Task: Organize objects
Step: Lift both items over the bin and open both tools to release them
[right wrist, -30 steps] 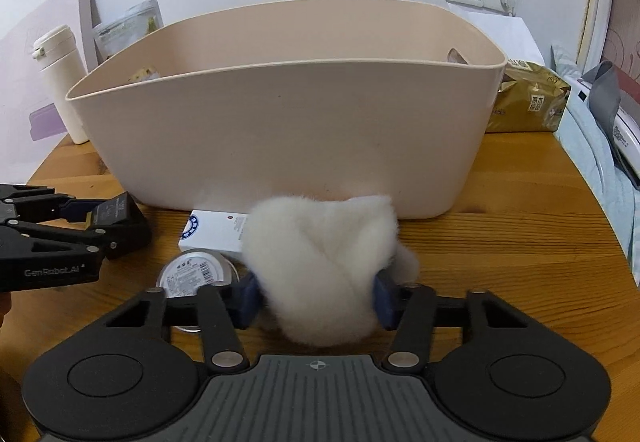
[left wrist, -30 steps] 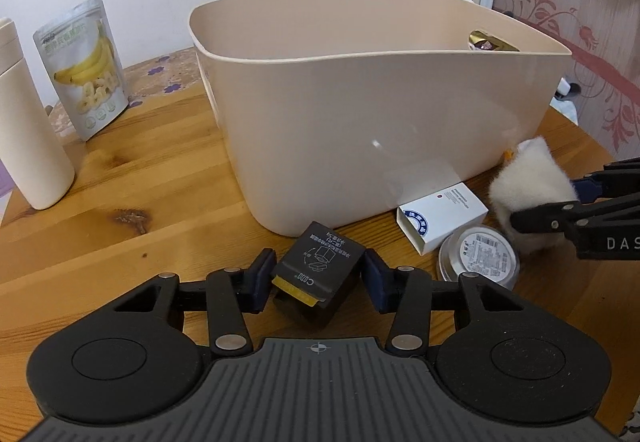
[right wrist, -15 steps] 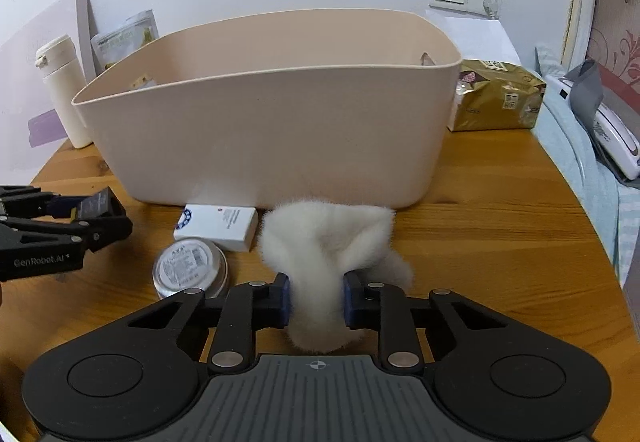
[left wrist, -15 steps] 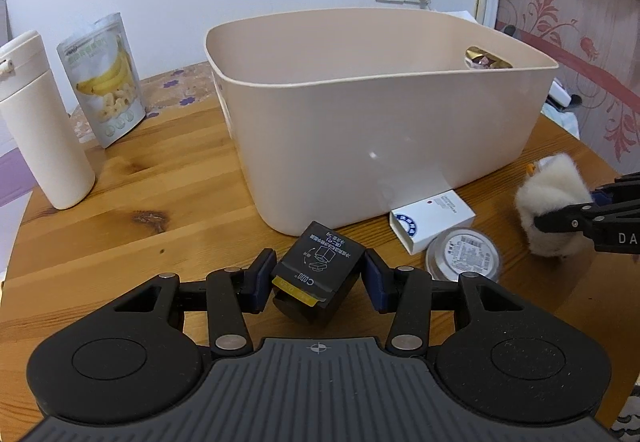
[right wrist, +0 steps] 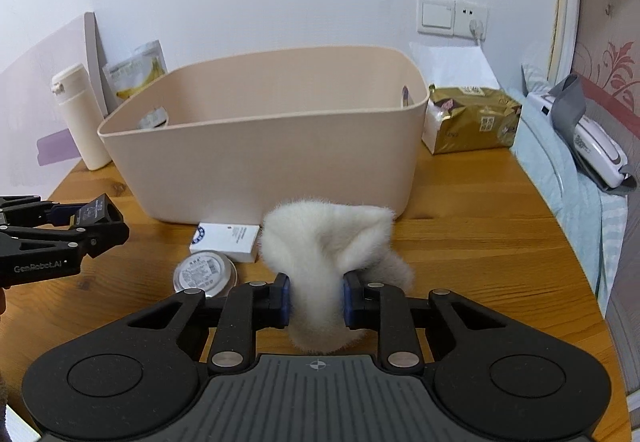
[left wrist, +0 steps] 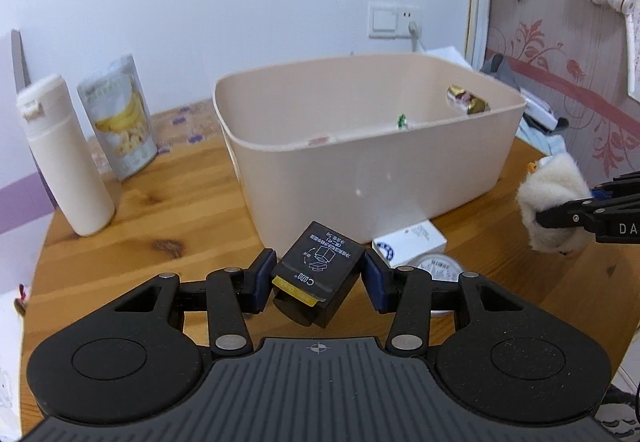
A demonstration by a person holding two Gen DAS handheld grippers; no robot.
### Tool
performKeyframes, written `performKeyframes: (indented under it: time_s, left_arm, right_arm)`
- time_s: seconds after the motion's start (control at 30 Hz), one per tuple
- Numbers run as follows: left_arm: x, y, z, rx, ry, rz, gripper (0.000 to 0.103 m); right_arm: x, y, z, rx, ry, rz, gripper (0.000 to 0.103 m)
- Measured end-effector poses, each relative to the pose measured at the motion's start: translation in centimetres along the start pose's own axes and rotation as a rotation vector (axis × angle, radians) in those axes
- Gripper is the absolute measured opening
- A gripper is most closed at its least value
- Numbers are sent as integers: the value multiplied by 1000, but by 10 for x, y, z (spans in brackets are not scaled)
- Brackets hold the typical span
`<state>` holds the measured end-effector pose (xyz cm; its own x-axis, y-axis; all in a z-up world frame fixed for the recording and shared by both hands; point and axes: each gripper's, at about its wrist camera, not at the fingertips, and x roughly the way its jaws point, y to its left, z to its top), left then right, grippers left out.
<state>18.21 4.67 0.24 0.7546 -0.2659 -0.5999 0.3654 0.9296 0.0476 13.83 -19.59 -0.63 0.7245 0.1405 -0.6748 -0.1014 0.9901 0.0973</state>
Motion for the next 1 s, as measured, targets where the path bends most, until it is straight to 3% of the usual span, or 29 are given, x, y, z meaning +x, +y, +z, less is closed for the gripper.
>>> performKeyframes:
  time_s: [0.53, 1.0]
  left_arm:
    - [-36, -15, 46, 34, -143, 10, 48]
    - [-5, -26, 89, 92, -166, 9, 48]
  right_arm:
    - [-44, -15, 32, 25, -161, 9, 23]
    - [-35, -16, 77, 24, -245, 31, 23]
